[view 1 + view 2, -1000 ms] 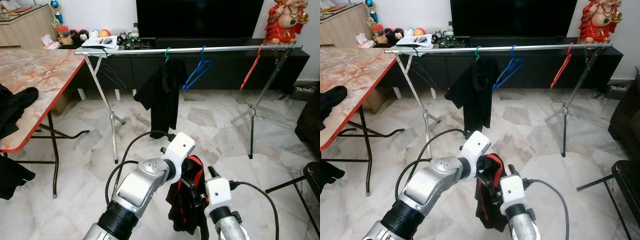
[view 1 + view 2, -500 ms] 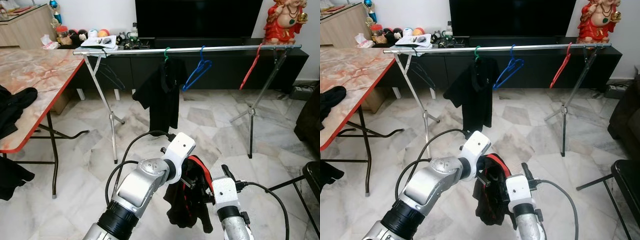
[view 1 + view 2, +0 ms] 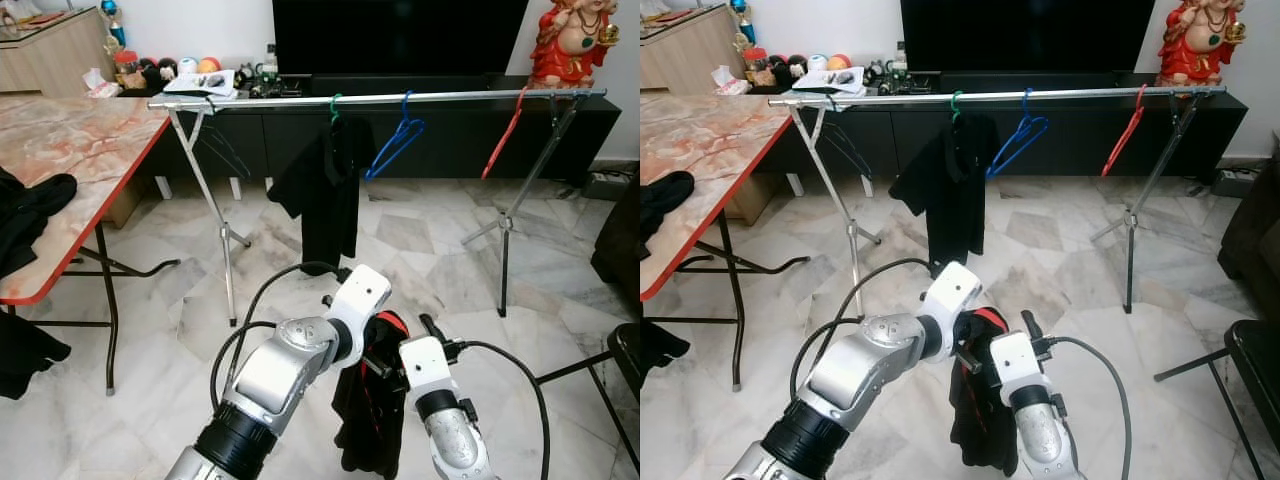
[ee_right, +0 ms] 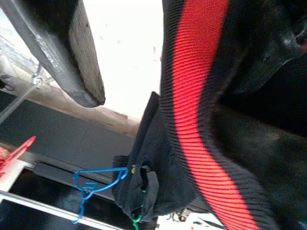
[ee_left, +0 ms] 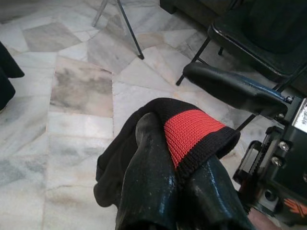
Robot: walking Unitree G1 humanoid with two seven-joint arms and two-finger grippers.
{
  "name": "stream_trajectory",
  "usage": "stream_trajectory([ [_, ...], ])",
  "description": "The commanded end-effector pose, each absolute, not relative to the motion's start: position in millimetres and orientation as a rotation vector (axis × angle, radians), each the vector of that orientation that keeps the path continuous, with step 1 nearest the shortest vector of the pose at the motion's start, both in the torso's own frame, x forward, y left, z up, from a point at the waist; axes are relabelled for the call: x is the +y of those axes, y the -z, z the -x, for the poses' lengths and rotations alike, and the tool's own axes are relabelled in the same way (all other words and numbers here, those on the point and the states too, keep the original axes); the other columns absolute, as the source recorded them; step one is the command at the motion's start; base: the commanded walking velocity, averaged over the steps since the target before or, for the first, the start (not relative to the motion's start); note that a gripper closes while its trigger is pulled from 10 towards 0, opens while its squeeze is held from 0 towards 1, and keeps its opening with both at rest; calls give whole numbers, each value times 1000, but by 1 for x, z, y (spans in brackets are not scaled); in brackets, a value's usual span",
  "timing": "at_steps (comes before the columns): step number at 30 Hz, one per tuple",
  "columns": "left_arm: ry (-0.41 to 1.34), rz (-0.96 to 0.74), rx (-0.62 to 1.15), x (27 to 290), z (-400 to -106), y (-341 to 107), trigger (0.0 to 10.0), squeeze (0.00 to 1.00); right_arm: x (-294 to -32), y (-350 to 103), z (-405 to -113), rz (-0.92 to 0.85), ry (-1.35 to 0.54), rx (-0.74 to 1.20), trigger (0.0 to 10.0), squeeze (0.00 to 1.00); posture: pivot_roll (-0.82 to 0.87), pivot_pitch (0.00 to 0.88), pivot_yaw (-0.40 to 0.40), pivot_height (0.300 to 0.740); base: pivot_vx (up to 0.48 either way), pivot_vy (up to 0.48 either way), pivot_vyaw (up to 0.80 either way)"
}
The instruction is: Hang hanger
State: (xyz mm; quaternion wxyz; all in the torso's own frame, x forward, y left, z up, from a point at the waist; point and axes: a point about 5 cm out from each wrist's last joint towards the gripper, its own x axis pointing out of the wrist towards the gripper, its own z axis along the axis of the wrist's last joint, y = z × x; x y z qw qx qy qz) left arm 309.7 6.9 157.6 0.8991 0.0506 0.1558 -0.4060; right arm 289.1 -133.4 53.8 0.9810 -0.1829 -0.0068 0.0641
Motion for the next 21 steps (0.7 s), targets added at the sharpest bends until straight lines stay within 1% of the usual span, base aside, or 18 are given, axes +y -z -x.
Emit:
stream_trajectory([
  [1,854,-102,309,6,-309,-161,10000,0,-134,-54,-290,363,-116,-18,10000,0,126,74,53,740,0,0,0],
  [7,856,-101,309,6,-308,-161,10000,0,-138,-43,-288,398,-104,53,10000,0,127,75,51,740,0,0,0],
  [8,856,-101,308,6,-308,-161,10000,0,-139,-41,-288,397,-97,66,7373,0,127,75,51,740,0,0,0],
  [9,856,-101,308,6,-308,-161,10000,0,-139,-41,-288,397,-97,66,7373,0,127,75,51,740,0,0,0],
  [10,856,-101,308,6,-308,-161,10000,0,-138,-40,-289,393,-98,68,353,0,127,75,51,740,0,0,0],
  [11,856,-101,308,6,-308,-161,10000,0,-138,-40,-290,388,-105,71,0,0,127,75,51,740,0,0,0],
  [17,855,-102,309,6,-308,-161,10000,0,-137,-43,-294,388,-107,72,0,0,130,72,51,740,0,0,0],
  [21,858,-105,310,6,-308,-160,10000,0,-137,-45,-294,347,-102,58,0,0,128,69,53,740,0,0,0],
])
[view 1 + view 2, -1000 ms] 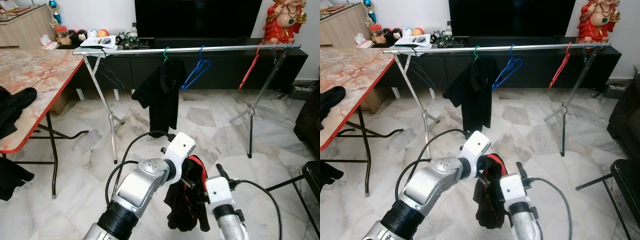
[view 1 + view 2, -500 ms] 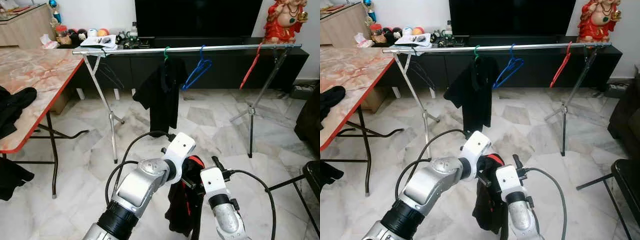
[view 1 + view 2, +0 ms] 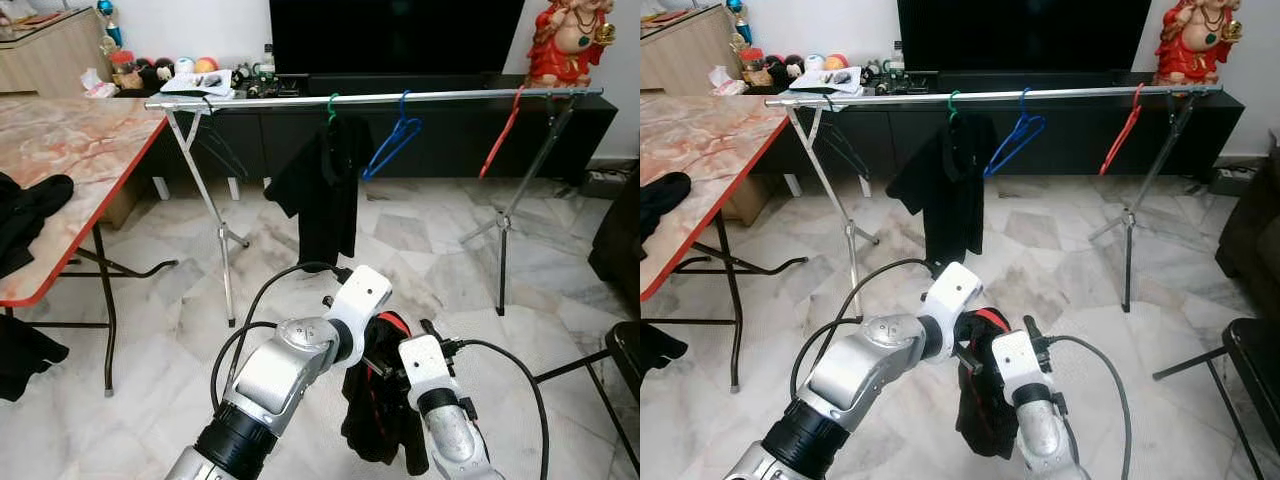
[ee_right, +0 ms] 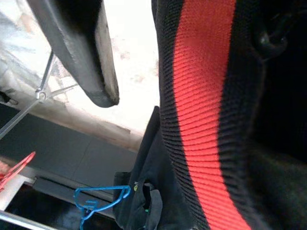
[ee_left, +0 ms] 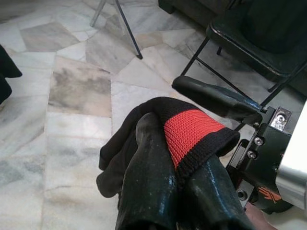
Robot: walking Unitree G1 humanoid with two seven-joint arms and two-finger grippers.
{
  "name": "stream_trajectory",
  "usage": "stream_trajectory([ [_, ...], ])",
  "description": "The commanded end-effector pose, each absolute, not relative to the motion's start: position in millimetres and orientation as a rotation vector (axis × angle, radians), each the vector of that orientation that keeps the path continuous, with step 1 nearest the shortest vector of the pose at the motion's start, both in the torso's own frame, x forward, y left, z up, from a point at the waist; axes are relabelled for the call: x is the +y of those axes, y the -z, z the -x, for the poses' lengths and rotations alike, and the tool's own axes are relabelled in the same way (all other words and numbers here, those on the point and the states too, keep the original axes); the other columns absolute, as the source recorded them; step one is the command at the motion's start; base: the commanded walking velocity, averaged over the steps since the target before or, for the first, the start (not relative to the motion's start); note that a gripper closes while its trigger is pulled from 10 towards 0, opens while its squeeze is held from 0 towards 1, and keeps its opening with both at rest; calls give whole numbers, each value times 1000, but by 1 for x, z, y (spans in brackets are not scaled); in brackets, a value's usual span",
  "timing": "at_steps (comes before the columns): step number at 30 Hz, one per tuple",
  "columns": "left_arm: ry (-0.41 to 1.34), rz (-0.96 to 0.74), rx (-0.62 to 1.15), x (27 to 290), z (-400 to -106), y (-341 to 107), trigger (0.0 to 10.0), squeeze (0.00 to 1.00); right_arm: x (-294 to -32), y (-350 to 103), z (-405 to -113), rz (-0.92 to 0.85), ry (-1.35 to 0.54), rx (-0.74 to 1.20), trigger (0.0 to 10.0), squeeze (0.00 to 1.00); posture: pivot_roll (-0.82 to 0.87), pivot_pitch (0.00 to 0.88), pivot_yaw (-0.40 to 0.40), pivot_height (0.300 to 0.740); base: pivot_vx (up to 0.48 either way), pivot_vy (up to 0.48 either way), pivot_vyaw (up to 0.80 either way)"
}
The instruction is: Hang hanger
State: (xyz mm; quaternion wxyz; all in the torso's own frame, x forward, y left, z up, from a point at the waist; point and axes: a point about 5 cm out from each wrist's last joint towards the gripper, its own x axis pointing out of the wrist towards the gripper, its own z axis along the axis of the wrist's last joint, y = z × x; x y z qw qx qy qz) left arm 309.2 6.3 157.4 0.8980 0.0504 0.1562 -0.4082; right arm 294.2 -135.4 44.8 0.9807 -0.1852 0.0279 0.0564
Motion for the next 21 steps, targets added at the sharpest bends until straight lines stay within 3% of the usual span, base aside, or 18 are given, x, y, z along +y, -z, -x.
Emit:
stream_trajectory([
  [1,858,-106,311,6,-308,-160,10000,0,-136,-46,-294,337,-103,49,0,0,128,69,53,740,0,0,0],
  [21,858,-127,304,5,-310,-159,10000,0,-135,-42,-294,319,-139,106,0,0,122,57,48,740,0,0,0],
])
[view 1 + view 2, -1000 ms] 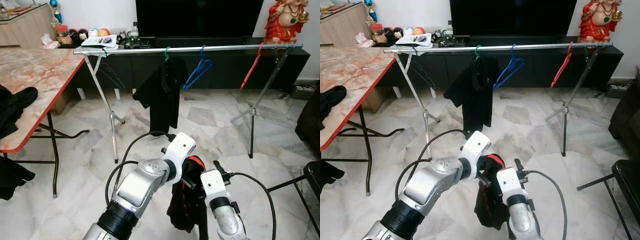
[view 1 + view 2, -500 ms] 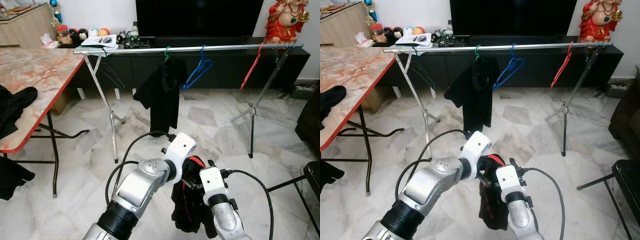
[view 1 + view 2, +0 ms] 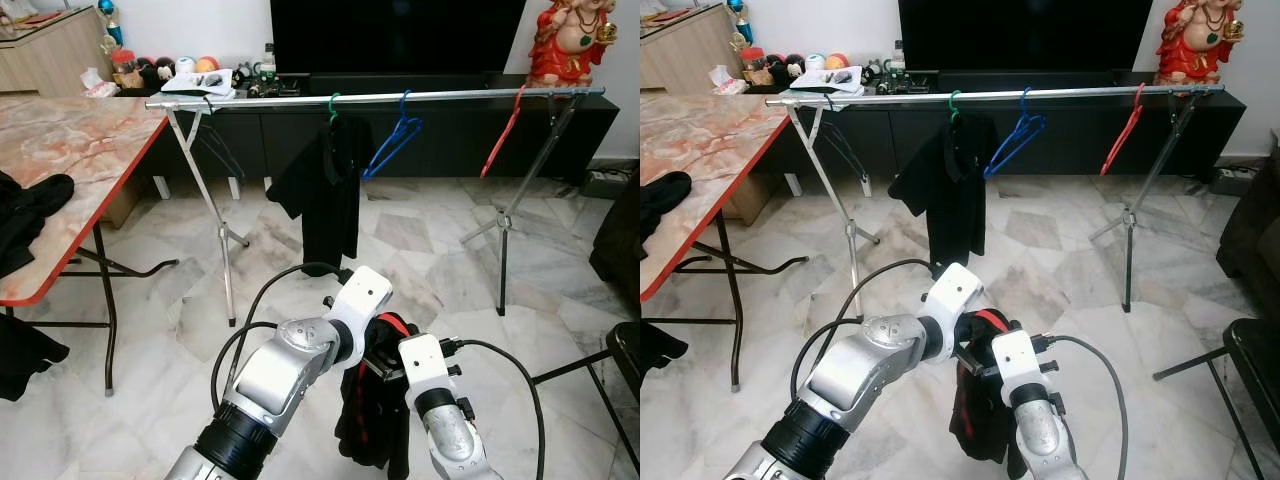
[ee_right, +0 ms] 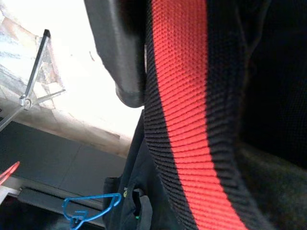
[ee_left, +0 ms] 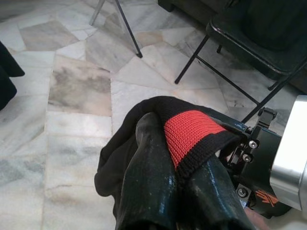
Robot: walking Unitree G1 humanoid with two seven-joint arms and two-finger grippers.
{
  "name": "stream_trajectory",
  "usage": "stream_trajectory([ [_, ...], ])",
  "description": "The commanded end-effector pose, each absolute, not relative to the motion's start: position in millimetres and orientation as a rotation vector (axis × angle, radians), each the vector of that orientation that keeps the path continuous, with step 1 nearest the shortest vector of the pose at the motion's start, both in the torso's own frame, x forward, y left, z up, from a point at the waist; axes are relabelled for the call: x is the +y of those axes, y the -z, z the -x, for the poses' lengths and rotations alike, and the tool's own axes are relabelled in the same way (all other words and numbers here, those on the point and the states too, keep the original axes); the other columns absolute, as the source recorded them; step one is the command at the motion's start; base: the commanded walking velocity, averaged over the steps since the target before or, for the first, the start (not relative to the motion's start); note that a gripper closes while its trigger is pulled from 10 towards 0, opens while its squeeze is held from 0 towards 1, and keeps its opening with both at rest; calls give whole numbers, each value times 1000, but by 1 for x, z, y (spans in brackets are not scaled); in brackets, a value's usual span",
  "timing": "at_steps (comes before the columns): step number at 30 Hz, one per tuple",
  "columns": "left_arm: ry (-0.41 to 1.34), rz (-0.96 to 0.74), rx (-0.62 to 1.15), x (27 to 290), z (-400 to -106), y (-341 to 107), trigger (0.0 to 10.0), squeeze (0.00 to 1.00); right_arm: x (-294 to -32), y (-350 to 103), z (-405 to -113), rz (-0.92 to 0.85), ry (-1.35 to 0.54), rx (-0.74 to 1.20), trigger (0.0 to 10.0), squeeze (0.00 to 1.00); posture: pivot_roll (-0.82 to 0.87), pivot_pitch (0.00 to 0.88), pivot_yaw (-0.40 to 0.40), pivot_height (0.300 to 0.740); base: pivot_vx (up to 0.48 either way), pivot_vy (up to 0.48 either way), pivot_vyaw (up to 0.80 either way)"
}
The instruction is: Hang hanger
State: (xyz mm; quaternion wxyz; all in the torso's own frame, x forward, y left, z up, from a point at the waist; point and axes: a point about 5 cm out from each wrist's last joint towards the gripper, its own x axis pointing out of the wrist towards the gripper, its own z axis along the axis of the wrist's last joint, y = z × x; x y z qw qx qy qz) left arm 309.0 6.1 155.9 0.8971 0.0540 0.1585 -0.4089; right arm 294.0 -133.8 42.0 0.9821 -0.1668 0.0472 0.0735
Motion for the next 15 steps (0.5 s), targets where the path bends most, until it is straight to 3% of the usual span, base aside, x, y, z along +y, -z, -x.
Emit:
stream_trajectory([
  [1,858,-129,304,5,-310,-160,10000,0,-135,-42,-294,318,-139,107,0,0,122,57,48,740,0,0,0],
  [15,837,-259,258,20,-314,-163,10000,0,-137,-45,-294,293,-150,112,0,0,122,66,45,740,0,0,0],
])
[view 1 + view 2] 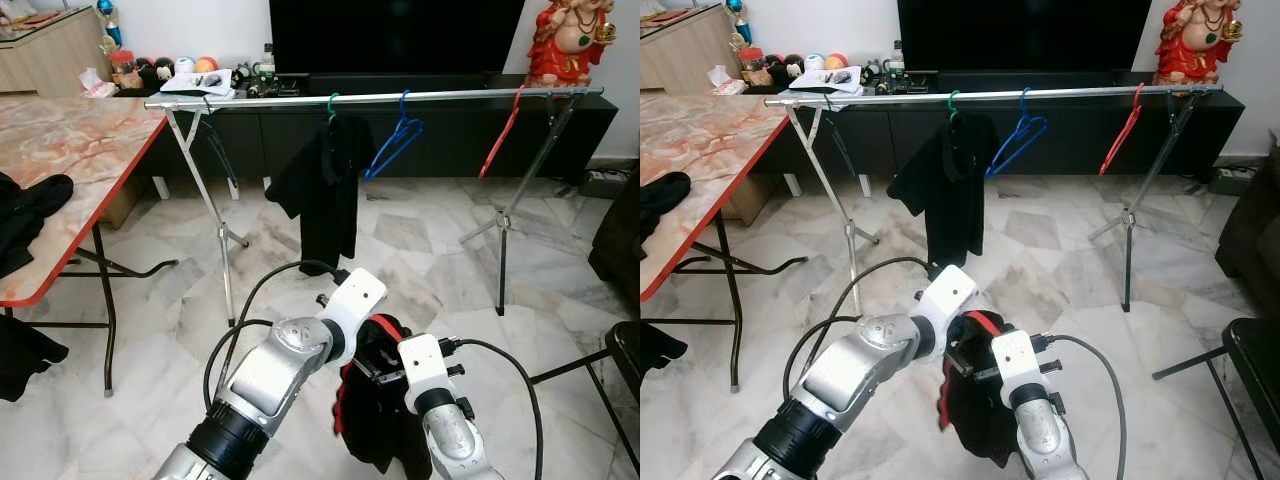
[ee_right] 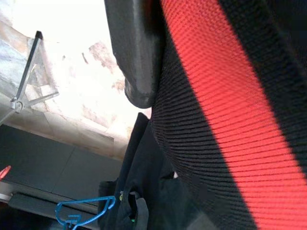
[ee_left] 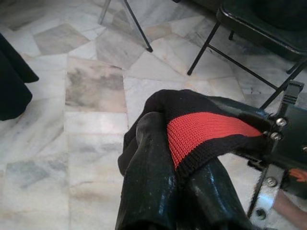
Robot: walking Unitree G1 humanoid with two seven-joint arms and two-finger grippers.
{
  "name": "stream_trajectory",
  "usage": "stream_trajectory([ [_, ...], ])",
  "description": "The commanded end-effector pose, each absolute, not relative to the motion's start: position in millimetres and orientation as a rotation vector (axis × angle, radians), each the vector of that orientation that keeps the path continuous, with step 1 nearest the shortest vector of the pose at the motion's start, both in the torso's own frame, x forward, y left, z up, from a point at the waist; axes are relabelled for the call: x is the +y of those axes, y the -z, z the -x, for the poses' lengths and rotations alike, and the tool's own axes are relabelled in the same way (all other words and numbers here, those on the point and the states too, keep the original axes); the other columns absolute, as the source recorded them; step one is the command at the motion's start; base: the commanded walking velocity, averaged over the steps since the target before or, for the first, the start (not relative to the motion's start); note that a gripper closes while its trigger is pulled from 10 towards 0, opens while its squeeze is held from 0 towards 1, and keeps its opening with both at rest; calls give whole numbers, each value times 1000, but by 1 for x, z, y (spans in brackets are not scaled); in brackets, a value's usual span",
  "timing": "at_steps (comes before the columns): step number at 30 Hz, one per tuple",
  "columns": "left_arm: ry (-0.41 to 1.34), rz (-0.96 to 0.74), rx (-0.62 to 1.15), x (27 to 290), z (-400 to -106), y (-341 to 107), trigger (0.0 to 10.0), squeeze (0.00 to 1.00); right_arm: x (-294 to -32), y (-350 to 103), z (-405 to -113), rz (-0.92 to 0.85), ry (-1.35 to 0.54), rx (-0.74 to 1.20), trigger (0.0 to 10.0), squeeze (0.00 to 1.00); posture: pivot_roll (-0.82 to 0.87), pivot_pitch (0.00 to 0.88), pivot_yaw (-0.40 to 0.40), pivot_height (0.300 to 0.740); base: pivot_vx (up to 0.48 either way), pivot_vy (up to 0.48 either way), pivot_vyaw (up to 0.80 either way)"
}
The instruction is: Hang hanger
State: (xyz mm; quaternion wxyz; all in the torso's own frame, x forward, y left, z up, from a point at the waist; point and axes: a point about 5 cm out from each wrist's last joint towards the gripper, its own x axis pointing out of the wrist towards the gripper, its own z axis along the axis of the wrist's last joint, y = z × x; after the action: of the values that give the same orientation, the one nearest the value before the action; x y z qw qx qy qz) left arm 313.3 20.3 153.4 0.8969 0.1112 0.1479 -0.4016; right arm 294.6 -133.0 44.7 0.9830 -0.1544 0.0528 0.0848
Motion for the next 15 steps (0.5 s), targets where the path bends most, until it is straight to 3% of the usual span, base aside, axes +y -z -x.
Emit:
stream_trajectory([
  [1,842,-260,256,21,-314,-163,10000,0,-137,-46,-295,290,-150,112,0,0,123,67,45,740,0,0,0],
  [2,849,-258,252,21,-313,-164,10000,0,-136,-47,-295,288,-150,112,0,0,123,67,45,740,0,0,0],
  [3,855,-257,247,21,-313,-164,10000,294,-136,-47,-295,287,-151,111,0,0,123,67,45,740,0,0,0],
  [4,855,-257,247,21,-313,-164,10000,294,-136,-47,-295,287,-151,111,0,0,123,67,45,740,0,0,0],
  [5,861,-254,242,20,-312,-165,10000,1000,-136,-47,-295,285,-152,112,0,0,122,68,44,740,0,0,0],
  [11,893,-271,237,22,-311,-165,10000,1000,-137,-47,-296,274,-146,128,0,0,122,68,44,740,0,0,0],
  [15,1015,-350,240,30,-302,-162,10000,1000,-138,-46,-296,276,-146,141,0,0,123,70,42,740,0,0,0],
])
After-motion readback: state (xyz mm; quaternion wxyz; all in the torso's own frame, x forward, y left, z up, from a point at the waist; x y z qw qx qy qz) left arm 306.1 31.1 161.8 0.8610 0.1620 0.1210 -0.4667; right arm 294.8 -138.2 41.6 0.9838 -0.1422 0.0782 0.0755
